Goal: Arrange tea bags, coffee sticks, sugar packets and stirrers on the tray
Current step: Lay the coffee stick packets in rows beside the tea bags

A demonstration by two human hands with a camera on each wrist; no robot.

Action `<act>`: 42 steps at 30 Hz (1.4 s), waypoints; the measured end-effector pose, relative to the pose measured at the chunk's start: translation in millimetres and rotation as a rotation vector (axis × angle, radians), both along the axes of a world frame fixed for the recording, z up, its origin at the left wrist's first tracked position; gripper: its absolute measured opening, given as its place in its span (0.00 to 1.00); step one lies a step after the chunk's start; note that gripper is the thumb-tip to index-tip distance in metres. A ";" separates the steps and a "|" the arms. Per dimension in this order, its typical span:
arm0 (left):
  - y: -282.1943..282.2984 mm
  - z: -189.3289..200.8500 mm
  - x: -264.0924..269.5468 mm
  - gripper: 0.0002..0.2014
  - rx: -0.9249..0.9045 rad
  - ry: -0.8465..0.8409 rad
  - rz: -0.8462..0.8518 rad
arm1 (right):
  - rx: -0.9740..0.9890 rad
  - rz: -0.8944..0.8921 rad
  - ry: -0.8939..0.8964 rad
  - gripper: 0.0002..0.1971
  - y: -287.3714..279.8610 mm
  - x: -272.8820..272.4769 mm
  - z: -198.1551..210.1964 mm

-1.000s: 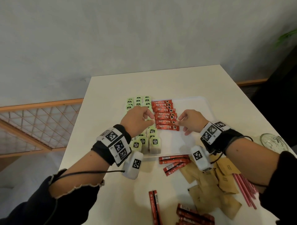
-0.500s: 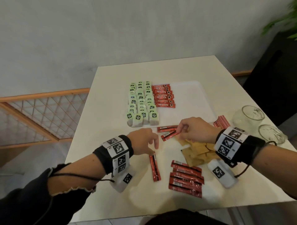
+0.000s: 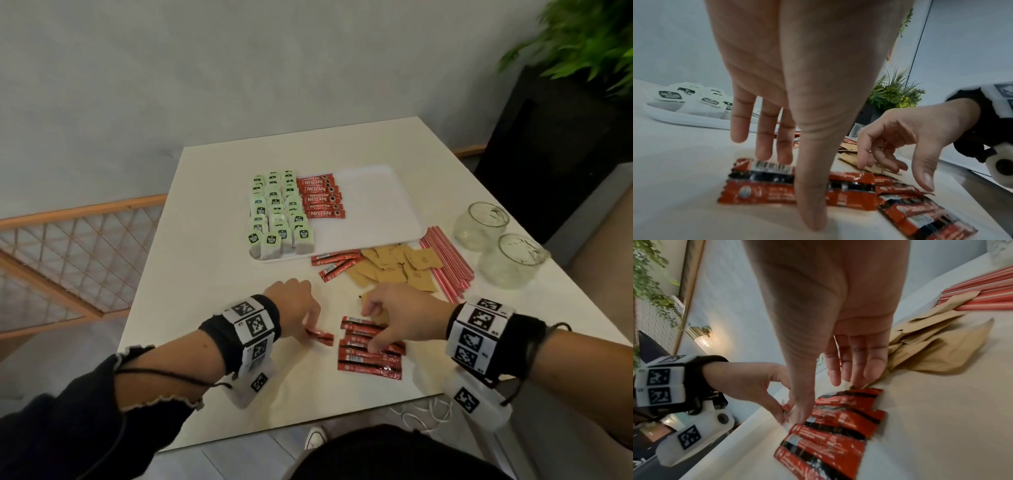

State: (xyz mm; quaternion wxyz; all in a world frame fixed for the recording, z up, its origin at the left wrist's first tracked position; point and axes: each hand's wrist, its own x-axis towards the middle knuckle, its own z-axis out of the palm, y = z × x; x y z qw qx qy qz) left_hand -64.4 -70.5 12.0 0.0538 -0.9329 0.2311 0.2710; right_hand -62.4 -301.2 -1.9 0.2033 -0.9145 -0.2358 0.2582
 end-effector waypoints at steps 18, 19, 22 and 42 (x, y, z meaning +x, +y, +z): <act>-58.5 -17.6 -13.9 0.46 -0.164 0.069 -0.002 | -0.032 0.032 -0.130 0.36 -0.7 -9.5 -9.3; -59.5 -17.3 -12.9 0.42 -0.166 0.037 0.000 | -0.028 0.032 -0.143 0.34 -0.6 -7.3 -10.8; -62.7 -14.9 -9.7 0.31 -0.120 -0.038 -0.054 | -0.037 0.035 -0.155 0.24 0.2 -1.8 -14.0; -25.0 12.3 22.2 0.18 -0.246 0.132 0.053 | 0.054 0.008 -0.100 0.13 34.1 34.8 14.9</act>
